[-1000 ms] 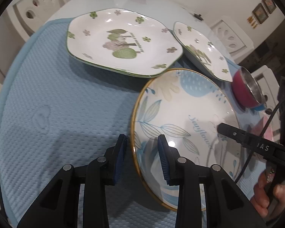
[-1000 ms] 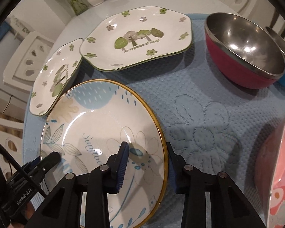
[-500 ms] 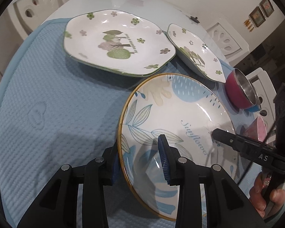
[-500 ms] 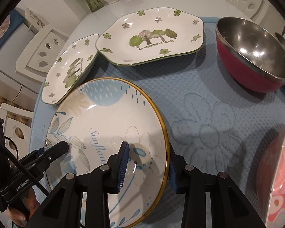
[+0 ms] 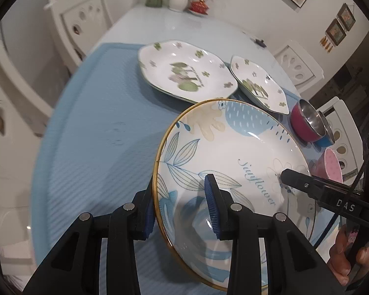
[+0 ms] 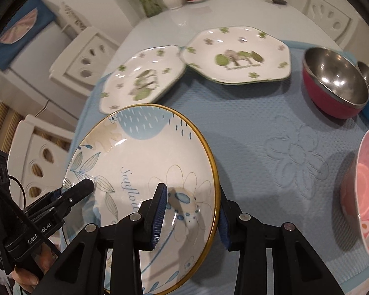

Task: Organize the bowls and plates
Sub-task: 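Slide the held round plate to the mat edge and open the left tool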

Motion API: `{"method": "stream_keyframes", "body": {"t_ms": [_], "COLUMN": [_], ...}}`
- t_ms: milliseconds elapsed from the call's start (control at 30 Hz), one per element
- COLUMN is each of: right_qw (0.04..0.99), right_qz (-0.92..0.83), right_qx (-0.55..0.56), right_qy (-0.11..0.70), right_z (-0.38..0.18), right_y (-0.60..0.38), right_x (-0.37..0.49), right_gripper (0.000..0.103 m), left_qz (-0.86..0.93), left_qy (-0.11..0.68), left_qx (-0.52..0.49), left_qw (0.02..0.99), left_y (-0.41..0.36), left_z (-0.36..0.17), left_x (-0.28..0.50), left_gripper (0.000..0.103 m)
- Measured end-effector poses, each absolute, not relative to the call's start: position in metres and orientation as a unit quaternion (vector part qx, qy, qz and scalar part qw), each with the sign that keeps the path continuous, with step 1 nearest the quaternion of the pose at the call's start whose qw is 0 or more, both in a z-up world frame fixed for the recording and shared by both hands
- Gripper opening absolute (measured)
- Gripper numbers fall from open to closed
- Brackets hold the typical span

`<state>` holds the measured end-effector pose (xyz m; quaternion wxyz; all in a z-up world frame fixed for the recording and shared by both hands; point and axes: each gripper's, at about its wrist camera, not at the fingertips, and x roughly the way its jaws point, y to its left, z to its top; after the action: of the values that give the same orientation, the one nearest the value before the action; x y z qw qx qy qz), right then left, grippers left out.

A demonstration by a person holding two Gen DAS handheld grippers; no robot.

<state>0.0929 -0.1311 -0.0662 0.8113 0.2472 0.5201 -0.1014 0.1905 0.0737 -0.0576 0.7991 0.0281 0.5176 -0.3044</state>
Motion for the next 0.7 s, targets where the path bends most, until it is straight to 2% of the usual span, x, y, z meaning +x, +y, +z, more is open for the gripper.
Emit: {"method": "stream_keyframes", "body": {"t_ms": [300, 700], "right_qw": [0.817, 0.799], "right_qz": [-0.077, -0.082], "right_qx": [0.214, 0.21], "right_qy": [0.529, 0.557], "right_z": [-0.058, -0.103], "right_y": [-0.085, -0.056], "right_x": [0.079, 0.066], "right_gripper": [0.037, 0.037], "left_qz": [-0.279, -0.251], "left_qy": [0.514, 0.529], "left_qx": [0.027, 0.026], "left_qw": [0.811, 0.81], "left_y": [0.112, 0.128], "left_z": [-0.056, -0.102], "left_x": [0.168, 0.159], "left_gripper": [0.031, 0.031]}}
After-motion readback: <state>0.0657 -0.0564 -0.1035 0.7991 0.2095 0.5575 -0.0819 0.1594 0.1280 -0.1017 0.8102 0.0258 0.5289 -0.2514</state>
